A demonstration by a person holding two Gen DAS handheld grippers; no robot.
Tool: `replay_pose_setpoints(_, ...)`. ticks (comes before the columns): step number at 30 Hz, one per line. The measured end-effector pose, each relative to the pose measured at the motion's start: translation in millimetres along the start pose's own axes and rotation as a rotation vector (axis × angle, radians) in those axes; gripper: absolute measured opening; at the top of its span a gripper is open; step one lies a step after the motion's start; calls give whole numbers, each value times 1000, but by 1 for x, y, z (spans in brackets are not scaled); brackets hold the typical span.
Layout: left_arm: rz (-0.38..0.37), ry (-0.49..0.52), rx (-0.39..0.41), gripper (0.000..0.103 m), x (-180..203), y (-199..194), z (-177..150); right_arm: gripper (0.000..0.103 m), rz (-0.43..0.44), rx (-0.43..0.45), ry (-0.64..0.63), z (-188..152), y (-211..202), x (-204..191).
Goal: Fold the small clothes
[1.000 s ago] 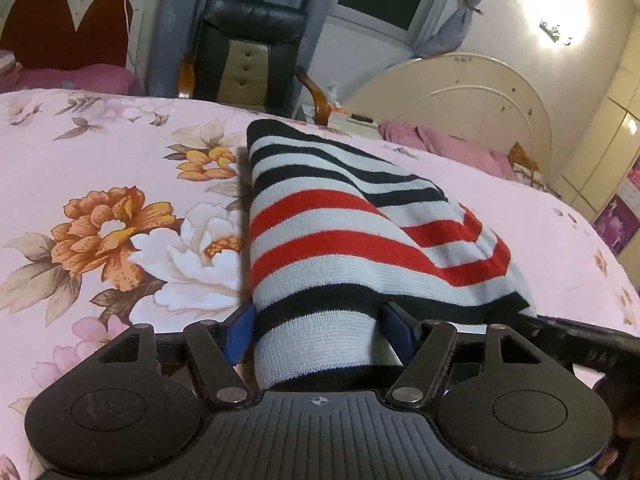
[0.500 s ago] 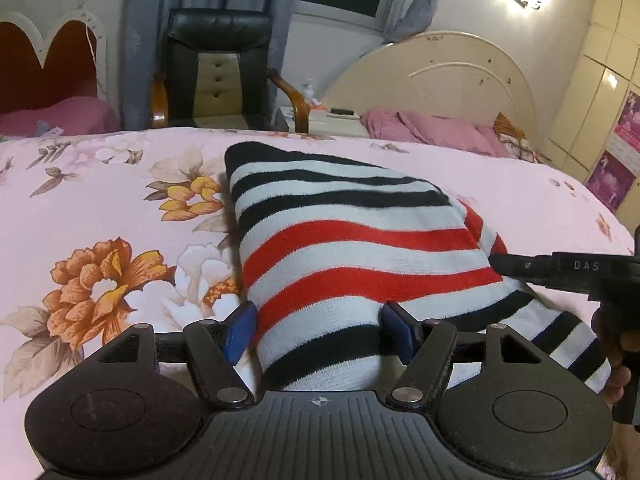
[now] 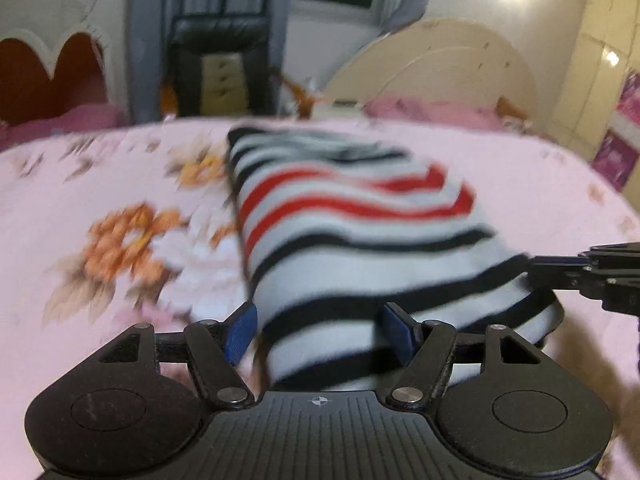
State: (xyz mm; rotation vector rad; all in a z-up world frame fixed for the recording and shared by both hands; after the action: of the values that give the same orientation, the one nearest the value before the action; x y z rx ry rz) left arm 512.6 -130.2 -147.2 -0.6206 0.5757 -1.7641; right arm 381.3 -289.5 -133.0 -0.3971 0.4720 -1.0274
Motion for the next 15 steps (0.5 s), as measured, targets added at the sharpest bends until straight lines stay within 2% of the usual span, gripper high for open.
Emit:
replay_pose_setpoints(2,3,-38,-18,68,-5,2,-12,5,-43,-54,-28,-14,8,1)
replay_pose_setpoints(6,-5,-110,-5,69,-13,3,-23,5,-56,-58,-10,-27,13,4)
replay_pose_setpoints(11,21,-87,-9,69,-9,1,-25,4,-80,-67,-26,-27,17,3)
replay_pose_setpoints(12,26,-77,-10,71,-8,1,-26,4,-87,-68,-38,-27,17,1)
replay_pose_setpoints(14,62,-63,-21,87,-12,3,-27,3,-102,-66,-55,-29,18,0)
replay_pose_setpoints(15,62,-68,-24,88,-14,3,-28,3,-108,-63,-46,-30,18,0)
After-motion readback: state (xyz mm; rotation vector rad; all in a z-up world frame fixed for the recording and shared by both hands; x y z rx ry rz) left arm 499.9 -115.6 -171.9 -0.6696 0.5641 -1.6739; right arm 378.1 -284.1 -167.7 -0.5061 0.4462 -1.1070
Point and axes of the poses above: each gripper's, at about its wrist camera, not at the fingertips, and y roughly the way its jaws point, x to its right, z to its top, the point moved 7 cm from there along y, roughly the way its jaws point, and after that the axes turned 3 degrees about x, right-handed, at the moved point
